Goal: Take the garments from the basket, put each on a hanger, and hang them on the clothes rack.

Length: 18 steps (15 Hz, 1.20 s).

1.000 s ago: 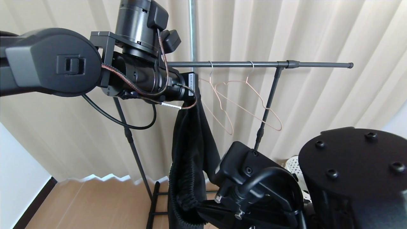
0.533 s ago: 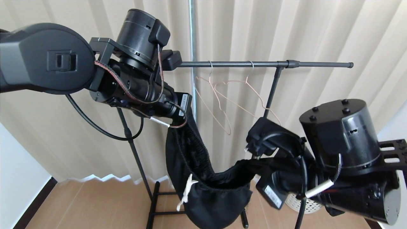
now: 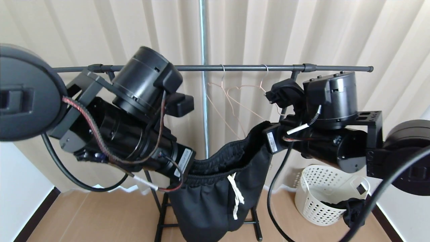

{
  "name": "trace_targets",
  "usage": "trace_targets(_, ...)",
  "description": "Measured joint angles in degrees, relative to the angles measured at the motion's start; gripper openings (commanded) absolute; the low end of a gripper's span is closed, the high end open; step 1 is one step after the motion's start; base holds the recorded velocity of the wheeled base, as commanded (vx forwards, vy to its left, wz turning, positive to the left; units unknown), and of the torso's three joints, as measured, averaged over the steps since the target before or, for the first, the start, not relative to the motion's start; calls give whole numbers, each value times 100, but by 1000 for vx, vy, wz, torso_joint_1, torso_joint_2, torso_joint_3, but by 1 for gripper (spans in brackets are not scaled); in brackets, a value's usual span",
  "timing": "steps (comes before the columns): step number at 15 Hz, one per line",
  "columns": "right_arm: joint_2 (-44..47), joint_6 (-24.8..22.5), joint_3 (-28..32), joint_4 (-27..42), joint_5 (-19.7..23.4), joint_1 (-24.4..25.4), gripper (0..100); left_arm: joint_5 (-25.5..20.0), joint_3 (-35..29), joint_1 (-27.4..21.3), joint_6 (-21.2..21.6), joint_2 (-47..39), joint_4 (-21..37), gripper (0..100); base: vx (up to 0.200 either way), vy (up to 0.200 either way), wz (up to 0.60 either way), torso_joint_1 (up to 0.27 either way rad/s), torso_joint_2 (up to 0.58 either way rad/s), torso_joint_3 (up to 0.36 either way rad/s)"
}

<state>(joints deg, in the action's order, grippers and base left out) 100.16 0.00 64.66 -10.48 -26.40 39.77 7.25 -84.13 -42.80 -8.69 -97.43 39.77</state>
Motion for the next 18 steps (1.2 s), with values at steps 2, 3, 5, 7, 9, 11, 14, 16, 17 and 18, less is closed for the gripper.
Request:
trace_targets(2,412,601,502,-33,-126,34,0,71,472,-428,-127,106,-95,0,0,0,0,0,0,0)
trace_targets(3,596,831,719,-40,-173,55,0,76,645,-601,-178,137,-224,0,0,0,0,0,0,0)
trace_targets(5,916,1258,1080,-84,-204,94,0,54,911,-940,-307,162,-630,0,0,0,0,0,0,0)
trace_targets(7,1152,1464,1285,-194,-206,155,0,35,1078,-1315,-701,143,-1193,0,0,0,0,0,0,0)
trace_targets(9,1271,1477,1329,-191,-215,196,0,49,1131,-1477,-912,54,-1517,0,0,0,0,0,0,0)
trace_targets(11,1307,1477,1337,-189,-217,210,0,57,1153,-1514,-989,-6,-1527,0,0,0,0,0,0,0)
trace_targets(14,1265,1442,1340,-167,-271,152,0,82,1153,-1453,-1024,-43,-1532,0,0,0,0,0,0,0)
trace_targets(16,1092,1280,1323,-106,-277,-40,0,93,1173,-1100,-1017,-43,-1534,0,0,0,0,0,0,0)
trace_targets(17,998,1103,1265,-100,-279,-121,0,115,1150,-924,-1008,-43,-1527,0,0,0,0,0,0,0)
trace_targets(18,841,794,1108,-73,-274,-193,0,150,1023,-669,-997,-50,-1532,0,0,0,0,0,0,0)
